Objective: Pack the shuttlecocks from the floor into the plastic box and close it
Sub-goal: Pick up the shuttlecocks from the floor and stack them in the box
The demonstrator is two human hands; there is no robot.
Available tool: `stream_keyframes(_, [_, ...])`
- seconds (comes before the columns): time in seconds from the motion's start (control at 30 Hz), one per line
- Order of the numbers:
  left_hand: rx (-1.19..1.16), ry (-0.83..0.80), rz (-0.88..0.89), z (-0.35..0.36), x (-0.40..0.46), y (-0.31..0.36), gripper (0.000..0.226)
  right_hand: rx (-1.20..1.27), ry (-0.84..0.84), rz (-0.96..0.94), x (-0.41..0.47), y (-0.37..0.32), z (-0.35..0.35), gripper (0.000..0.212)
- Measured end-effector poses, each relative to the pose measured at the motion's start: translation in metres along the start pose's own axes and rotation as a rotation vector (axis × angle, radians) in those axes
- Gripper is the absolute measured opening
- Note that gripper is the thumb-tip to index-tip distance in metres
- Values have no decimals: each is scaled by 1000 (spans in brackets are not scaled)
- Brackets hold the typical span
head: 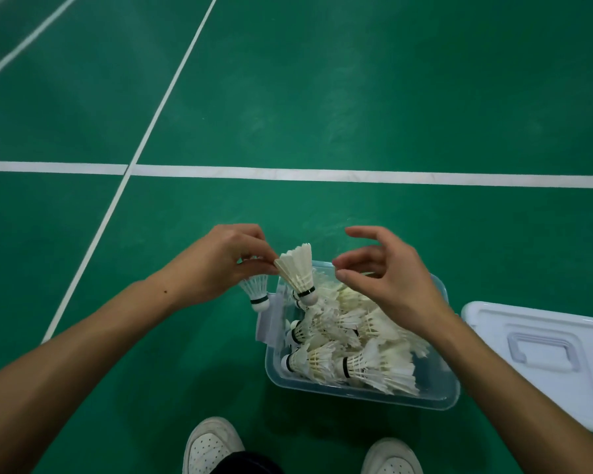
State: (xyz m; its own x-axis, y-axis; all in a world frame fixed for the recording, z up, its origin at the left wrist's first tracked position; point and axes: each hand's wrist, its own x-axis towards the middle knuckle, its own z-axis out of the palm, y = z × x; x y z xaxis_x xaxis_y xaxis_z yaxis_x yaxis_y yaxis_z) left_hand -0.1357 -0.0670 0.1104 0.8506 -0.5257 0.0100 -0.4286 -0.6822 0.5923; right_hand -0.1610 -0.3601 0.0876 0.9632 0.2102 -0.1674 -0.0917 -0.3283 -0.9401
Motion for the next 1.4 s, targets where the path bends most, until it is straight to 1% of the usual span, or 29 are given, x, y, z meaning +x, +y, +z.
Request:
stream_keyframes(0.07, [38,-87,47,-1,15,7,18,10,-9,-70,2,-7,-7,64])
stream_keyframes(0.17, [74,-193,122,0,34,18,11,29,-76,-132,5,-12,-10,68])
stream_keyframes(0.27, [77,-228,146,1,46,27,11,36,-135,-127,6,-8,-9,72])
stream_keyframes(0.37, [70,-224,130,4,49,29,11,55,-128,-96,4,1,-8,72])
stream_keyframes(0.47, [21,-186,113,10,49,28,12,32,-90,-94,2,6,-9,72])
stream_keyframes(0.57, [-29,-87,101,13,44,30,22,-39,-44,-121,-4,10,-13,67])
stream_keyframes(0.67, [-73,46,47,13,35,24,28,-114,157,-119,-18,14,-15,56])
stream_keyframes(0.73, [-100,118,-2,13,26,16,28,-110,274,-98,-27,19,-10,50])
stream_keyframes(0.83, [-141,192,-71,15,13,8,29,-191,320,-110,-33,29,7,43])
stream_keyframes(0.93, [-171,226,-126,19,3,6,30,-310,289,-173,-32,34,24,36])
stream_keyframes(1.0, [-191,228,-136,24,-1,6,29,-378,227,-204,-28,35,31,29])
stream_keyframes(1.1, [-219,222,-135,30,-3,7,30,-456,142,-170,-18,36,35,21])
stream_keyframes(1.3, [-239,219,-104,37,-1,14,39,-544,46,-66,2,37,37,24])
stream_keyframes(1.4, [-177,199,-79,39,0,17,37,-441,-27,25,4,38,32,33])
